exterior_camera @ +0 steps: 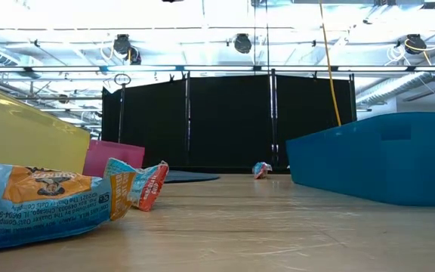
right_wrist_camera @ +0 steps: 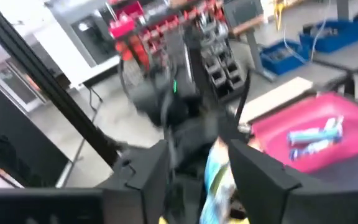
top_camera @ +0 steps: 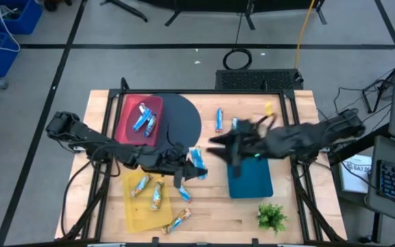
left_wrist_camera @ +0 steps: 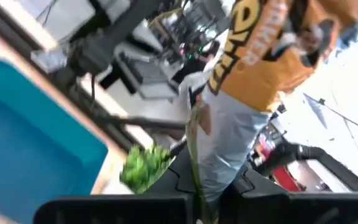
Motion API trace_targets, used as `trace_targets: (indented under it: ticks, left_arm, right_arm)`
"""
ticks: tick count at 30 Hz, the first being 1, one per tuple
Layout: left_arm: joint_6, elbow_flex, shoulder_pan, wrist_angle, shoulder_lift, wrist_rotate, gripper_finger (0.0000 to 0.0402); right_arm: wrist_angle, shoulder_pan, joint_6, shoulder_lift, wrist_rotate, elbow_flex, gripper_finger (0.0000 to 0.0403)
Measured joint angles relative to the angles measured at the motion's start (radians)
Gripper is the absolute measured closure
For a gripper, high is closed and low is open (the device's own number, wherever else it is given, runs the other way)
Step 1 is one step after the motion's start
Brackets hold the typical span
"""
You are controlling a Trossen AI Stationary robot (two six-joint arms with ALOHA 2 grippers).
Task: Pick and place Granola Bars by type
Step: Put the top yellow granola bar into the yellow bin
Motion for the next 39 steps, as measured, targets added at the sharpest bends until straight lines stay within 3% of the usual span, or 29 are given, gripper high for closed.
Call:
trace_targets:
  ticks: [5, 12, 18, 23, 28, 34, 39]
  left_arm:
    - [-0.099, 0.001, -0.078, -0.167, -0.010, -0.009, 0.0381]
    - [-0.470, 0.000, -0.266, -0.761, -0.027, 0.022, 0.0382]
    - [-0.658, 0.001, -0.414, -1.016, -0.027, 0.064, 0.0383]
    - [-0.753, -0.004, -0.467, -1.208, -0.026, 0.103, 0.0383]
    - [-0.761, -0.082, -0.477, -1.151, -0.026, 0.189, 0.0383]
    - [-0.770, -0.208, -0.469, -0.973, -0.026, 0.212, 0.0382]
    - [-0.740, -0.241, -0.445, -0.843, -0.029, 0.229, 0.0297]
  right_arm:
    - [-0.085, 0.066, -0.070, -0.130, 0.066, 0.000, 0.0206]
    - [-0.308, 0.211, 0.007, -0.224, 0.209, -0.040, 0.0205]
    - [-0.247, 0.245, 0.122, -0.228, 0.190, -0.220, 0.0210]
    - [-0.017, 0.232, 0.118, -0.145, 0.044, -0.385, 0.0211]
    - [0.130, 0.172, 0.058, 0.021, -0.074, -0.411, 0.0209]
    - [0.262, 0.139, -0.027, 0.156, -0.199, -0.385, 0.0208]
    - [0.272, 0.129, 0.004, 0.195, -0.270, -0.385, 0.0213]
